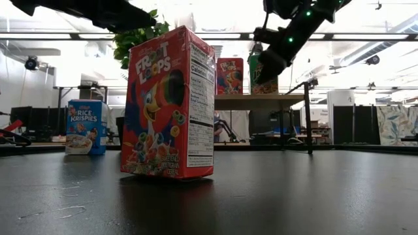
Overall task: Stack cereal on shelf
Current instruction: Put the left green cereal box aligned with the other green cereal box on the shelf
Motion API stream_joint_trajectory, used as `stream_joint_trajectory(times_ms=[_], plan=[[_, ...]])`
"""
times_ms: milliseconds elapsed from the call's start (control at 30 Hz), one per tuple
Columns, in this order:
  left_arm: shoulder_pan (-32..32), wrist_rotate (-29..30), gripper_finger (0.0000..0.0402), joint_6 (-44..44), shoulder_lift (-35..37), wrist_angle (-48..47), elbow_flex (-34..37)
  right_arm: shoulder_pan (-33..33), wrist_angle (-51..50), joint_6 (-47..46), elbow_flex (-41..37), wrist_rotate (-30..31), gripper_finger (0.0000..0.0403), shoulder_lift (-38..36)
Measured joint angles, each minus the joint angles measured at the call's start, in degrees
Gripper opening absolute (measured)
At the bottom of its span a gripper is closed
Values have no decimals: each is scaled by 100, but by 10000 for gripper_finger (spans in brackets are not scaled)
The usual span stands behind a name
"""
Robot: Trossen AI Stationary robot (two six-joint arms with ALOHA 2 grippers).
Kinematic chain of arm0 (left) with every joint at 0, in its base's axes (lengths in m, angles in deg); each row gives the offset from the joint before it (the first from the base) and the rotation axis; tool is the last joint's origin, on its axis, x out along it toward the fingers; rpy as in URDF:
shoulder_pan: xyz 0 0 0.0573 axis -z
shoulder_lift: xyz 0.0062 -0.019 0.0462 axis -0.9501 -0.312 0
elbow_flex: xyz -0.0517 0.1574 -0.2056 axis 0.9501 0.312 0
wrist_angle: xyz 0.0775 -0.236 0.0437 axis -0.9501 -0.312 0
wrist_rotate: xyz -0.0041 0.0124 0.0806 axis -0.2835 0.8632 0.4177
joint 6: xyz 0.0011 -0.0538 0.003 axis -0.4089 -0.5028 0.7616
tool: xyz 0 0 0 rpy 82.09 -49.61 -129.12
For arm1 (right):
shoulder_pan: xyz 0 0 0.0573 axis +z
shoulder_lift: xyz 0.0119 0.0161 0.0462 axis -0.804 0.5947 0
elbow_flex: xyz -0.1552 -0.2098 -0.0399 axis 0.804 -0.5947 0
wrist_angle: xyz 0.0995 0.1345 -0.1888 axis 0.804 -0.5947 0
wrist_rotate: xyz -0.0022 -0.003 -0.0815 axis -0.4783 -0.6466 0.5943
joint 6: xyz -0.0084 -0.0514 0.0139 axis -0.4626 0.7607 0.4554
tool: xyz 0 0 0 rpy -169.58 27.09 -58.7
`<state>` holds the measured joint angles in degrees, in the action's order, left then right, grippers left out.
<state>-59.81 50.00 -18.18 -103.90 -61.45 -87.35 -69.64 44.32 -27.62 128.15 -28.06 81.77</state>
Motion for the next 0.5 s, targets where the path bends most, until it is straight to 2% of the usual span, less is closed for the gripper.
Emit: stream_joint_trajectory(times_ms=[233,500], plan=[[0,0,158,32,2,-27,-35,-192,-584,307,246,5,9,-133],[0,0,158,203,2,-37,-31,-465,-578,484,313,-90,9,-168]])
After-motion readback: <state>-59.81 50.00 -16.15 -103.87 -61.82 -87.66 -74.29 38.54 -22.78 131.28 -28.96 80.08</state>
